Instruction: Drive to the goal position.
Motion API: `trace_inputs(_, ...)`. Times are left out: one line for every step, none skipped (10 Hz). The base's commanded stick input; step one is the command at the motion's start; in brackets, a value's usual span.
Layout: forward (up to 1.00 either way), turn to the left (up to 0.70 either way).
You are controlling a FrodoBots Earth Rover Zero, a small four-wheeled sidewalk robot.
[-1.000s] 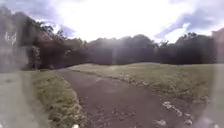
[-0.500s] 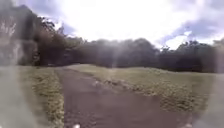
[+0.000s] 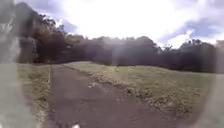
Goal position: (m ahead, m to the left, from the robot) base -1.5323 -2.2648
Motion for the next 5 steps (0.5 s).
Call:
trace_inputs(1.0,0.0)
trace_inputs(0.94,0.0)
trace_inputs(0.85,0.0)
trace_inputs(0.85,0.0)
trace_inputs(0.85,0.0)
